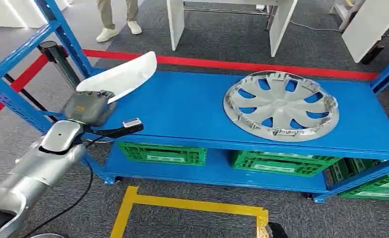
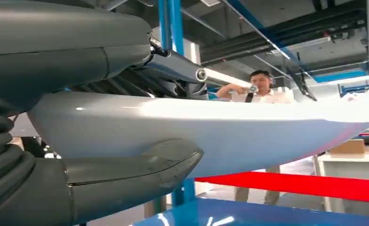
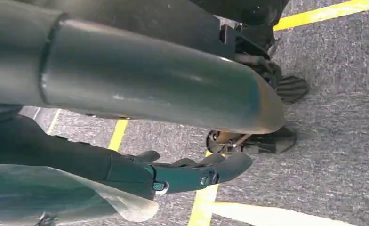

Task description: Take the parts from the cabinet and place them on the table.

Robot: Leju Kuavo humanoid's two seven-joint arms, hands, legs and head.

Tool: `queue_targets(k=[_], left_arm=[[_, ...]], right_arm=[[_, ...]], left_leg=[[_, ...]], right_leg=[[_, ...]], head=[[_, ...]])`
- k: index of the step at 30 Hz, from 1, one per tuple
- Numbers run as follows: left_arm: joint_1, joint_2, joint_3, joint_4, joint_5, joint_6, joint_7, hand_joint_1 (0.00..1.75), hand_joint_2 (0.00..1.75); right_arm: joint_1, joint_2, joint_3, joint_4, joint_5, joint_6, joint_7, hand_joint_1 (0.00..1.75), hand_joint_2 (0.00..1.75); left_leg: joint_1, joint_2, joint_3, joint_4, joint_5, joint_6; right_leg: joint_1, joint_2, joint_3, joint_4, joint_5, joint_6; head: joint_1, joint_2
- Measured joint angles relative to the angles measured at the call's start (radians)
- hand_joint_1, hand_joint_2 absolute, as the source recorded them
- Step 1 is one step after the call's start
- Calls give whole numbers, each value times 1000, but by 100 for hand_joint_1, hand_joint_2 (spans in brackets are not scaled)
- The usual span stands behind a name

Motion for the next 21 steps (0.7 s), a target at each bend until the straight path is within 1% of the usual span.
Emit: queue_targets(k=[1, 2, 3, 4, 5, 6, 7, 8, 9, 10, 11, 12, 13, 14, 15, 16, 17, 18, 19, 20, 21], left_arm=[[-3, 0, 0, -1, -1, 0, 0, 175, 175], [-6, 0, 0, -1, -1, 0, 0, 175, 175], [-4, 0, 0, -1, -2, 0, 0, 175, 175], [-1, 1, 0, -1, -2, 0, 0, 175, 175], [3, 1, -1, -1, -3, 0, 0, 175, 175], [6, 1, -2, -1, -5, 0, 0, 175, 175], [7, 1, -2, -1, -8, 0, 0, 175, 175], [6, 1, -2, -1, -8, 0, 0, 175, 175], [6, 2, -2, -1, -9, 0, 0, 175, 175], [6, 2, -2, -1, -9, 0, 0, 175, 175], [6, 3, -2, -1, -9, 0, 0, 175, 175], [5, 4, -2, -1, -9, -2, 0, 175, 175], [7, 5, -2, -1, -10, -2, 0, 175, 175], [7, 6, -3, -1, -10, -2, 0, 175, 175], [7, 6, -3, -1, -11, -2, 0, 175, 175], [8, 9, -4, -1, -11, -2, 0, 175, 175], [8, 11, -4, -1, -11, -2, 0, 175, 175], [7, 13, -4, -1, -10, -2, 0, 175, 175], [7, 14, -4, -1, -10, -2, 0, 175, 175], [9, 14, -5, -1, -10, -2, 0, 175, 175], [12, 15, -5, -1, -10, -2, 0, 175, 175]], right_arm=[[-2, 0, 0, 0, 0, 0, -1, 0, 0], [-4, 0, 0, 0, 0, 0, -1, 0, 0], [-4, 0, 0, 0, 0, 0, -1, 0, 0], [-3, 0, 0, 0, 0, 0, -1, 0, 0], [0, 0, 0, 0, -1, 0, 0, 0, 0], [0, 0, 1, 0, -2, 0, 0, 0, 0], [-1, 0, 1, 0, -3, 0, 0, 0, 0], [-2, 0, 1, 0, -3, 0, 0, 0, 0], [-3, 0, 1, 0, -5, 0, 0, 0, 0], [-2, 0, 1, 0, -6, 0, -1, 0, 0], [-2, 1, 1, 0, -6, 0, 0, 0, 0], [-2, 1, 1, 0, -6, 0, 0, 0, 0], [-1, 3, 1, -1, -7, 1, 1, 0, 0], [-1, 2, 2, -1, -7, 1, 1, 0, 0], [-4, 2, 2, -1, -7, -1, 1, 0, 0], [-5, 2, 2, -1, -8, 0, 1, 0, 0], [-7, 2, 2, -1, -8, 0, 1, 0, 0], [-8, 3, 2, -1, -8, 0, 1, 0, 0], [-7, 3, 2, -2, -8, 0, 1, 0, 0], [-8, 4, 2, -2, -8, -1, 2, 0, 0], [-8, 4, 2, -2, -8, -2, 4, 0, 0]], left_leg=[[0, 1, 4, -8, 3, 4], [1, 2, 3, -8, 9, 6], [1, 3, 2, -7, 9, 6], [1, 3, 1, -7, 9, 6], [2, 2, 1, -7, 8, 6], [3, 0, 2, -6, 7, 5], [6, -1, 3, -4, 4, 1], [9, -2, 3, 2, -1, -7], [13, -2, 2, 12, -9, -16], [13, -2, -2, 19, -15, -23], [10, -4, -7, 22, -17, -27], [7, -5, -14, 32, -19, -31], [6, -7, -16, 39, -17, -34], [7, -8, -22, 39, -14, -38], [7, -7, -28, 40, -12, -43], [8, -7, -33, 44, -20, -48], [10, -5, -40, 64, -46, -53], [10, -3, -61, 121, -90, -58], [10, -3, -89, 201, -136, -61], [10, -3, -115, 277, -171, -62], [10, -3, -132, 331, -190, -61]], right_leg=[[1, 0, -13, 30, -14, 1], [1, 1, -51, 98, -45, 2], [-1, 1, -99, 186, -79, 5], [-1, 1, -152, 276, -104, 7], [-2, 1, -196, 335, -103, 10], [-4, 0, -213, 335, -71, 13], [-5, 0, -207, 290, -17, 15], [-8, 0, -188, 217, 44, 17], [-12, -1, -161, 126, 103, 20], [-14, -2, -151, 88, 111, 23], [-9, 2, -129, 94, 96, 21], [-6, 8, -134, 87, 105, 10], [-9, 7, -139, 85, 100, 3], [-8, 7, -137, 79, 89, -5], [-7, 9, -142, 81, 87, -14], [-13, 8, -148, 75, 91, -23], [-12, 8, -151, 75, 96, -32], [-11, 8, -156, 75, 100, -39], [-9, 7, -161, 75, 104, -43], [-6, 6, -165, 75, 107, -47], [-2, 3, -170, 75, 111, -48]], head=[[3, 0], [5, 0], [5, 0], [5, 0], [5, 0], [5, 0], [5, 0], [5, 0], [5, 0], [6, 0], [8, 0], [9, 0], [6, 0], [7, 0], [6, 0], [7, 0], [4, 0], [-1, 0], [-3, 0], [-4, 0], [-3, 0]])
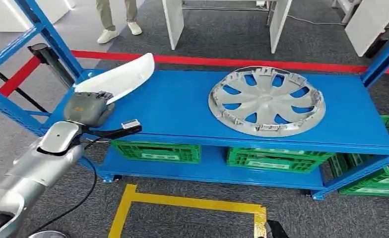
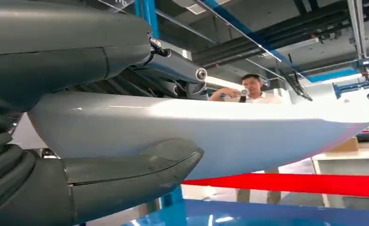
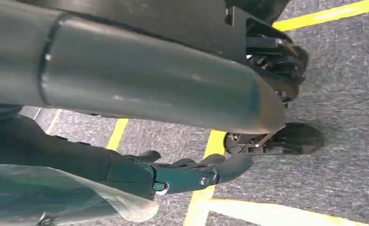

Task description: Take the parts from the cabinet and place them on the table.

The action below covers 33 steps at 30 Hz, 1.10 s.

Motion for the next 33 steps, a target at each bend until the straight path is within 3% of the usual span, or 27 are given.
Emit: queue_targets(k=[1, 2, 4, 5, 6, 7, 10, 11, 12, 13, 14, 15, 16, 17, 19, 20, 21, 22, 24, 25, 26, 28, 29, 30, 31, 32, 33], left_arm=[[4, 2, 0, 0, 0, 0, 0, 175, 175], [7, 4, 0, 0, 0, 0, 0, 175, 175], [8, 11, 0, -11, 2, 1, 0, 175, 175], [7, 16, 2, -18, 2, 2, 0, 175, 175], [7, 17, 3, -23, 2, 2, 0, 175, 175], [7, 19, 3, -26, 2, 3, 0, 175, 175], [8, 27, 4, -31, 2, 3, 0, 175, 175], [7, 26, 4, -32, 2, 3, 0, 175, 175], [6, 26, 4, -33, 3, 3, 0, 175, 175], [7, 26, 4, -34, 5, 4, 0, 175, 175], [10, 26, 4, -34, 9, 4, 0, 175, 175], [14, 26, 4, -34, 11, 5, 0, 175, 175], [16, 27, 5, -33, 12, 6, 0, 175, 175], [21, 29, 6, -34, 16, 8, -2, 175, 175], [27, 29, 7, -33, 21, 13, -9, 175, 175], [29, 29, 9, -34, 23, 19, -11, 175, 175], [29, 29, 13, -35, 23, 24, -12, 175, 175], [28, 31, 17, -36, 24, 29, -16, 175, 175], [28, 31, 25, -38, 30, 45, -22, 175, 175], [29, 30, 25, -39, 31, 46, -23, 175, 175], [31, 31, 25, -39, 31, 46, -26, 175, 175], [31, 33, 29, -39, 32, 47, -26, 175, 175], [30, 34, 30, -39, 33, 47, -26, 175, 175], [32, 34, 30, -42, 35, 47, -26, 175, 175], [35, 34, 30, -47, 37, 47, -27, 175, 175], [39, 34, 30, -53, 41, 45, -29, 175, 175], [42, 34, 31, -59, 42, 44, -29, 175, 175]], right_arm=[[0, 0, 1, 0, 0, -2, 0, 0, 0], [-1, 0, 1, 0, 0, -2, 2, 0, 0], [-4, 0, 4, 0, 0, -3, 3, 0, 0], [-5, 2, 5, -1, 0, -3, 3, 0, 0], [-7, 4, 6, -2, 0, -5, 3, 0, 0], [-7, 4, 6, -2, 0, -5, 3, 0, 0], [-5, 8, 8, -3, 0, -5, 3, 0, 0], [-7, 7, 8, -3, 0, -5, 3, 0, 0], [-7, 7, 9, -3, 0, -5, 3, 0, 0], [-8, 7, 11, -3, 0, -5, 3, 0, 0], [-8, 7, 13, -3, 0, -8, 3, 0, 0], [-8, 7, 14, -3, 0, -8, 3, 0, 0], [-8, 7, 14, -3, -1, -9, 3, 0, 0], [-7, 7, 15, -3, -2, -11, 3, 0, 0], [-9, 6, 15, -2, -7, -18, 12, 0, 0], [-12, 6, 15, -3, -12, -26, 21, 0, 0], [-17, 6, 15, -3, -18, -34, 31, 0, 0], [-18, 6, 15, -2, -23, -41, 37, 0, 0], [-17, 6, 15, -2, -28, -55, 45, 0, 0], [-17, 6, 15, -2, -28, -56, 46, 0, 0], [-18, 6, 15, -2, -29, -57, 47, 0, 0], [-22, 4, 15, -2, -30, -61, 47, 0, 0], [-22, 4, 15, -2, -30, -63, 45, 0, 0], [-20, 4, 15, -2, -30, -68, 42, 0, 0], [-20, 4, 15, -2, -30, -72, 39, 0, 0], [-19, 4, 15, -2, -30, -77, 37, 0, 0], [-19, 3, 15, -2, -28, -82, 36, 0, 0]], left_leg=[[0, 0, 2, 11, 5, 3], [-2, 0, 28, -24, 35, 9], [-10, 0, 121, -189, 115, 30], [-17, 1, 167, -278, 123, 47], [-17, 4, 180, -301, 113, 50], [-22, 3, 174, -301, 127, 42], [-22, 3, 162, -324, 159, 51], [-15, 8, 158, -337, 178, 48], [-13, 7, 146, -341, 190, 57], [-12, 7, 135, -341, 200, 57], [-13, 7, 116, -340, 214, 57], [-13, 7, 99, -339, 225, 56], [-13, 7, 86, -338, 235, 55], [-12, 7, 67, -336, 248, 53], [-10, 7, 41, -332, 265, 46], [-9, 6, 26, -325, 275, 40], [-11, 4, 14, -321, 281, 33], [-13, 5, 7, -313, 288, 27], [-12, 4, 4, -316, 310, 20], [-11, 3, 3, -318, 318, 14], [-10, 3, -1, -315, 309, 9], [-6, 4, -26, -250, 211, -1], [-6, 4, -47, -155, 136, -5], [-6, 4, -62, -74, 91, -7], [-6, 4, -65, -19, 75, -7], [-6, 4, -54, 3, 90, -5], [-6, 4, -28, -13, 123, -1]], right_leg=[[3, -1, -4, 0, 4, -1], [7, -1, -9, 0, 10, -2], [14, -1, -18, 0, 21, -2], [15, -2, -21, -1, 28, -2], [18, -4, -26, -2, 36, 3], [12, -5, -28, -6, 45, 8], [14, -6, -29, -29, 75, 28], [11, -4, -38, -21, 48, 31], [12, -4, -58, 8, -1, 34], [11, -2, -69, 56, -50, 38], [9, -4, -89, 152, -119, 43], [9, -3, -102, 222, -147, 47], [9, -4, -104, 257, -145, 49], [8, -4, -85, 263, -112, 53], [6, -4, -12, 180, -48, 54], [4, -4, 65, 77, -34, 54], [5, -1, 115, -3, -84, 55], [9, 7, 145, -49, -97, 44], [13, 5, 130, -38, -88, 33], [13, 3, 126, -38, -80, 22], [8, 0, 104, -44, -69, 8], [8, -3, 93, -42, -47, -8], [10, -3, 75, -41, -33, -11], [11, -4, 59, -41, -20, -11], [12, -4, 44, -40, -9, -11], [13, -6, 27, -39, 2, -10], [14, -7, 13, -39, 13, -9]], head=[[0, 0], [-1, 0], [0, 0], [0, 0], [3, 0], [0, 0], [0, 0], [1, 0], [3, 0], [5, 0], [6, 0], [5, 0], [6, 0], [5, 0], [5, 0], [6, 0], [6, 0], [4, 0], [5, 0], [6, 0], [6, 0], [-2, 0], [-5, 0], [-5, 0], [-5, 0], [-6, 0], [-5, 0]])
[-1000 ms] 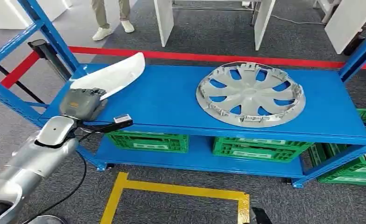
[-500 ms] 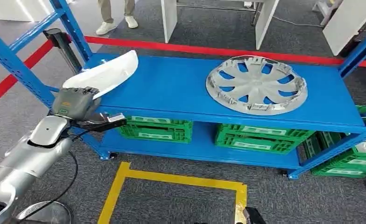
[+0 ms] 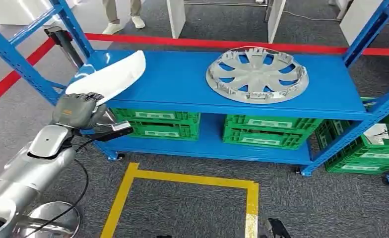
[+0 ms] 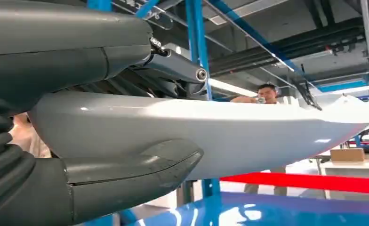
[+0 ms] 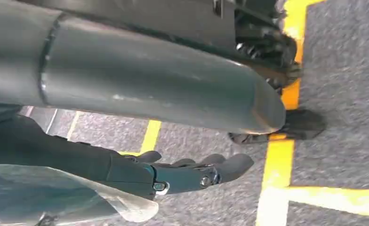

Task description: Take the parts from the cabinet and place them on the table.

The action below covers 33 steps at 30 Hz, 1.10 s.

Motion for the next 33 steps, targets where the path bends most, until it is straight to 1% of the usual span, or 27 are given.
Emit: queue_targets(k=[2, 3, 4, 5, 7, 8, 9, 10, 12, 13, 14, 15, 16, 17, 18, 19, 20, 22, 23, 24, 25, 27, 28, 29, 30, 31, 33], left_arm=[[3, 0, 4, -20, 5, -7, 0, 175, 175], [2, 1, 9, -31, 9, -11, 0, 175, 175], [2, 0, 15, -40, 12, -14, 2, 175, 175], [4, -1, 23, -53, 14, -18, 8, 175, 175], [10, 1, 31, -68, 13, -29, 19, 175, 175], [26, 2, 38, -85, 10, -38, 26, 175, 175], [38, 1, 45, -99, 6, -46, 30, 175, 175], [45, -1, 50, -114, 1, -54, 31, 175, 175], [64, -2, 55, -133, -2, -61, 33, 175, 175], [70, -2, 59, -136, -2, -63, 34, 175, 175], [77, -2, 61, -139, -2, -65, 35, 175, 175], [83, -3, 63, -144, -3, -66, 35, 175, 175], [88, -3, 67, -148, -3, -66, 35, 175, 175], [91, -3, 70, -153, -3, -66, 36, 175, 175], [91, -3, 71, -159, -5, -66, 36, 175, 175], [92, -3, 74, -165, -4, -66, 36, 175, 175], [91, -3, 77, -168, -5, -67, 37, 175, 175], [91, -6, 77, -171, -5, -68, 38, 175, 175], [92, -7, 78, -171, -5, -69, 38, 175, 175], [94, -8, 78, -171, -5, -71, 38, 175, 175], [93, -8, 79, -171, -5, -74, 38, 175, 175], [94, -10, 79, -171, 0, -77, 37, 175, 175], [94, -11, 79, -171, 2, -81, 31, 175, 175], [94, -12, 79, -171, 4, -84, 28, 175, 175], [94, -13, 79, -171, 6, -86, 25, 175, 175], [94, -13, 79, -171, 9, -86, 24, 175, 175], [93, -15, 80, -171, 11, -86, 23, 175, 175]], right_arm=[[0, 0, 6, 1, 13, -33, 0, 0, 0], [-1, 0, 11, 1, 24, -59, 1, 0, 0], [-1, 0, 16, 1, 36, -90, 1, 0, 0], [-3, 0, 25, 2, 55, -150, 2, 0, 0], [-5, 0, 43, 4, 74, -257, -3, 0, 0], [-4, 0, 54, 6, 79, -314, -11, 0, 0], [-5, 0, 63, 7, 79, -345, -19, 0, 0], [-5, 0, 70, 8, 78, -365, -22, 0, 0], [-7, -1, 83, 8, 76, -365, -24, 0, 0], [-8, -3, 85, 8, 74, -363, -24, 0, 0], [-7, -3, 87, 8, 73, -361, -24, 0, 0], [-7, -4, 90, 8, 72, -361, -24, 0, 0], [-8, -4, 92, 8, 72, -361, -24, 0, 0], [-10, -4, 95, 8, 73, -360, -24, 0, 0], [-13, -4, 99, 8, 73, -360, -24, 0, 0], [-16, -4, 101, 8, 74, -360, -26, 0, 0], [-20, -4, 103, 8, 75, -360, -27, 0, 0], [-19, -4, 108, 8, 73, -359, -27, 0, 0], [-18, -4, 109, 8, 72, -359, -26, 0, 0], [-21, -3, 109, 9, 72, -356, -24, 0, 0], [-23, -5, 109, 10, 71, -353, -24, 0, 0], [-24, -5, 109, 11, 66, -336, -27, 0, 0], [-24, -5, 109, 11, 62, -326, -28, 0, 0], [-24, -5, 109, 11, 59, -321, -29, 0, 0], [-24, -5, 109, 11, 58, -318, -29, 0, 0], [-24, -5, 109, 11, 57, -317, -29, 0, 0], [-24, -5, 109, 11, 57, -317, -30, 0, 0]], left_leg=[[-3, 0, 106, -134, 57, 15], [-7, 0, 176, -232, 45, 29], [-10, 2, 217, -297, 12, 36], [-13, 2, 231, -332, 3, 30], [-20, 0, 220, -332, 19, 39], [-14, 2, 214, -350, 41, 46], [-10, 7, 205, -354, 57, 49], [-9, 7, 189, -354, 69, 58], [-10, 6, 153, -351, 95, 61], [-10, 6, 135, -350, 109, 60], [-10, 6, 119, -348, 121, 59], [-10, 6, 104, -346, 132, 57], [-9, 6, 88, -342, 142, 55], [-9, 4, 70, -337, 152, 50], [-8, 3, 58, -329, 161, 45], [-12, 2, 46, -325, 166, 39], [-12, 3, 40, -322, 177, 34], [-7, 4, 38, -332, 201, 24], [-10, 2, 35, -340, 215, 17], [-7, 0, 21, -337, 200, 12], [-7, 0, 11, -305, 147, 6], [0, 0, -22, -145, 23, -4], [2, 0, -36, -66, -14, -7], [3, 0, -39, -15, -25, -10], [4, 0, -21, -10, -8, -10], [5, 1, 10, -44, 21, -10], [5, 0, 133, -222, 82, -1]], right_leg=[[5, -1, -23, 0, 22, 0], [4, -3, -28, 0, 31, 2], [9, -2, -32, 0, 37, 7], [5, -4, -34, -4, 50, 15], [-3, -4, -33, -16, 72, 28], [2, -3, -38, -23, 81, 36], [-2, 2, -49, -10, 44, 39], [-1, 3, -70, 32, -16, 41], [-4, 3, -111, 195, -131, 49], [-4, 3, -125, 272, -157, 53], [-4, 3, -124, 313, -148, 55], [-4, 3, -103, 312, -113, 56], [-4, 3, -68, 277, -74, 56], [-5, 3, -6, 200, -41, 56], [-5, 5, 70, 96, -45, 53], [-2, 7, 128, 21, -83, 50], [-2, 9, 159, -48, -111, 44], [5, 9, 144, -37, -96, 37], [3, 8, 132, -43, -81, 24], [-4, 2, 130, -50, -66, 13], [-4, 0, 115, -50, -56, 1], [-3, -3, 96, -50, -39, -5], [-3, -4, 86, -49, -31, -5], [-3, -6, 74, -47, -24, -3], [-3, -7, 61, -44, -16, -1], [-3, -8, 51, -41, -11, 1], [-3, -9, 38, -30, -6, 6]], head=[[0, 0], [1, 0], [0, 0], [2, 0], [-2, 0], [-1, 0], [0, 0], [4, 0], [8, 0], [8, 0], [8, 0], [8, 0], [8, 0], [8, 0], [8, 0], [9, 0], [8, 0], [10, 0], [9, 0], [10, 0], [4, 0], [1, 0], [0, 0], [0, 0], [0, 0], [0, 0], [0, 0]])
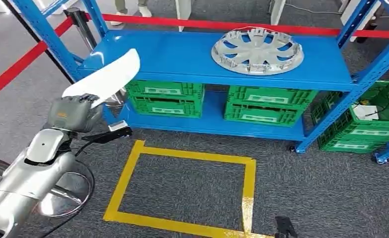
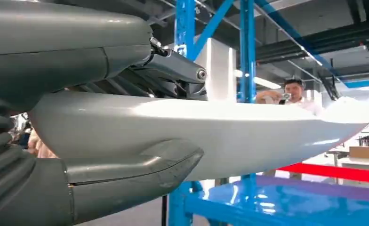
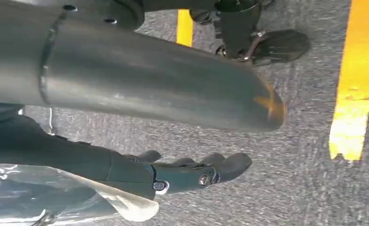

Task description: Take the parts from the cabinet and place them on the table.

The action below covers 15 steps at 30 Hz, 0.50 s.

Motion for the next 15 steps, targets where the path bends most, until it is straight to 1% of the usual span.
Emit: queue_targets(k=[1, 2, 3, 5, 6, 7, 8, 9, 10, 11, 12, 13, 14, 15], left_arm=[[-1, 0, 1, 0, 0, 0, 0, 175, 175], [-3, -2, 1, -1, 0, 0, -1, 175, 175], [-4, -2, 2, -1, 1, 0, -2, 175, 175], [-4, -2, 2, -1, 5, 0, -3, 175, 175], [-6, -2, 2, -1, 8, 0, -5, 175, 175], [-8, -4, 2, -1, 10, 0, -5, 175, 175], [-12, -6, 2, -1, 11, 0, -8, 175, 175], [-13, -6, 2, -1, 13, 0, -13, 175, 175], [-13, -5, 2, -1, 16, 0, -18, 175, 175], [-13, -5, 2, -1, 21, 0, -21, 175, 175], [-13, -5, 2, -1, 22, 0, -22, 175, 175], [-13, -5, 2, -1, 23, 0, -23, 175, 175], [-13, -5, 2, -1, 23, 0, -24, 175, 175], [-15, -5, 2, -1, 24, 0, -26, 175, 175]], right_arm=[[0, 0, 0, 0, 0, 1, 0, 0, 0], [-4, 0, 0, 0, 0, 1, -1, 0, 0], [-4, 0, 0, 0, -1, 6, -1, 0, 0], [-3, 0, 0, 0, -3, 15, 0, 0, 0], [-3, 0, 0, 0, -3, 19, 0, 0, 0], [-5, 0, 1, 0, -3, 21, 0, 0, 0], [-6, 0, 2, 0, -3, 23, 0, 0, 0], [-8, 0, 3, 0, -3, 28, 0, 0, 0], [-8, 0, 3, 0, -3, 31, 0, 0, 0], [-8, 0, 4, 0, -2, 33, 2, 0, 0], [-8, 0, 4, 0, -2, 37, 3, 0, 0], [-9, 1, 5, 0, -2, 40, 3, 0, 0], [-11, 1, 5, 0, -2, 40, 4, 0, 0], [-13, 1, 5, 0, -2, 42, 4, 0, 0]], left_leg=[[-2, 0, 41, -71, -24, 9], [-8, -1, 54, -100, -26, 12], [-11, -1, 54, -104, -29, 16], [-15, -1, 47, -106, -20, 25], [-5, 1, 49, -128, -13, 33], [-3, 4, 40, -126, -2, 41], [-3, 4, 27, -123, 4, 48], [-4, 5, 13, -120, 11, 52], [-5, 5, 1, -115, 17, 53], [-5, 5, -13, -108, 24, 53], [-6, 5, -28, -101, 30, 53], [-6, 4, -43, -95, 37, 52], [-6, 3, -57, -88, 44, 49], [-6, 0, -70, -81, 50, 46]], right_leg=[[0, -1, -6, 3, 2, 3], [4, -3, -13, 9, 9, 13], [0, -3, -19, 9, 19, 25], [-4, -4, -22, 3, 30, 37], [-1, -2, -34, 5, 24, 42], [-3, 3, -54, 31, -17, 45], [-1, 7, -73, 91, -73, 48], [-3, 8, -100, 177, -124, 51], [-3, 9, -121, 256, -162, 54], [-3, 9, -134, 316, -180, 57], [-3, 9, -129, 338, -167, 58], [-3, 9, -104, 318, -133, 58], [-3, 9, -62, 263, -92, 56], [-3, 10, -9, 185, -63, 52]], head=[[2, 0], [1, 0], [1, 0], [-2, 0], [-1, 0], [-2, 0], [6, 0], [9, 0], [8, 0], [10, 0], [10, 0], [12, 0], [12, 0], [12, 0]])
